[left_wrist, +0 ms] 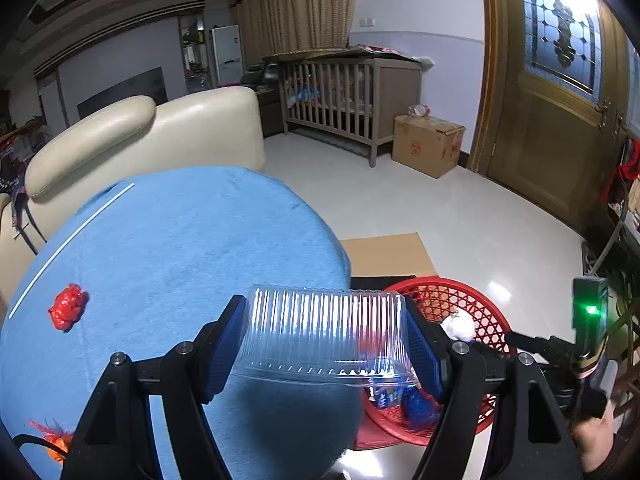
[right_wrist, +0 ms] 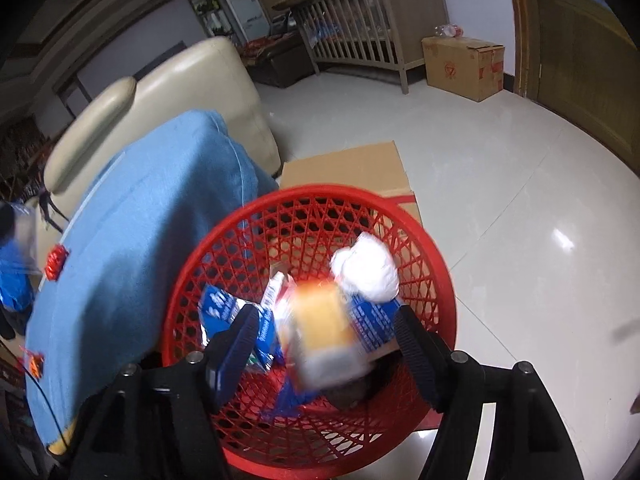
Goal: Collect trash
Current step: 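Carry the box in the right tool and the tray in the left tool to the wastebasket, then open the right tool to drop the box while the left tool releases the tray into the basket, then move both tools back over the table toward the orange bundle and red bag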
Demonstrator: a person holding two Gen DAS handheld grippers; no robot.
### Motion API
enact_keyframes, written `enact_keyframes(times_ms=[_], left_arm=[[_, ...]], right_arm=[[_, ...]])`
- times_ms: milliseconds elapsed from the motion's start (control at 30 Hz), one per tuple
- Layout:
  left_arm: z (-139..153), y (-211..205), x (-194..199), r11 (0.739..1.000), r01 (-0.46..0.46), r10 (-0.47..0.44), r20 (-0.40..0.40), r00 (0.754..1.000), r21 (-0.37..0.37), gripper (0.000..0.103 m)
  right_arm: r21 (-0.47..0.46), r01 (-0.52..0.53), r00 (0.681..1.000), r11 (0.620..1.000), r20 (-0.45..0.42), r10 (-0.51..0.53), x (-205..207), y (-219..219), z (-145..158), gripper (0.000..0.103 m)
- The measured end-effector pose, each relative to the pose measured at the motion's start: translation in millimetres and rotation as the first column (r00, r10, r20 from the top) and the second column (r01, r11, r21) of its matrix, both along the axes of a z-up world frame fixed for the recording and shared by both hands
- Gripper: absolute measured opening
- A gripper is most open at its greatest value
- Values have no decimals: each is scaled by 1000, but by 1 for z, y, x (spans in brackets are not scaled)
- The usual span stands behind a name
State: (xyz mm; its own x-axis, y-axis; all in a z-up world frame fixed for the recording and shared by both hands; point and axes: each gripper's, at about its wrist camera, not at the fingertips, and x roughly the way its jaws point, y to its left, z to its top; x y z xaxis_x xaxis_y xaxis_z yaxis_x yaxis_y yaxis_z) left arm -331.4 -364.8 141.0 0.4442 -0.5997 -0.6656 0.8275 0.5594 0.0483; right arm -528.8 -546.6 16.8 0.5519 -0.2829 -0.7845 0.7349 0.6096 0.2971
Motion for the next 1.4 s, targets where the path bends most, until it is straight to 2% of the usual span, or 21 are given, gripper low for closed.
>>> enact_keyframes(times_ms=[233, 400, 633, 867, 1133, 1300, 1400], left_arm=[[-12, -27, -16, 997, 68, -67, -31, 997, 32, 76], [-25, -56, -31, 990, 124, -119, -67, 991, 70, 76], [-45, -85, -42, 976, 183, -172, -101, 980, 121, 77], [-70, -102, -41, 947, 214, -176, -167, 970, 241, 79], [-42, -79, -8, 976, 161, -123, -242, 962, 144, 81], [-19, -42, 13, 993, 91, -71, -240, 968, 73, 81], [-14, -15, 26, 998, 36, -21, -234, 972, 60, 81]], right_arm=[[-25, 112, 987, 993, 115, -108, -32, -16, 34, 75], [-35, 157, 975, 987, 167, -149, -47, -22, 50, 76], [-19, 218, 953, 976, 218, -209, -69, -32, 54, 76], [-14, 250, 941, 968, 241, -239, -80, -36, 56, 76], [-17, 229, 942, 973, 258, -216, -69, -33, 64, 76], [-42, 178, 951, 983, 265, -161, -50, -24, 74, 76], [-40, 141, 956, 989, 266, -125, -36, -17, 75, 76]])
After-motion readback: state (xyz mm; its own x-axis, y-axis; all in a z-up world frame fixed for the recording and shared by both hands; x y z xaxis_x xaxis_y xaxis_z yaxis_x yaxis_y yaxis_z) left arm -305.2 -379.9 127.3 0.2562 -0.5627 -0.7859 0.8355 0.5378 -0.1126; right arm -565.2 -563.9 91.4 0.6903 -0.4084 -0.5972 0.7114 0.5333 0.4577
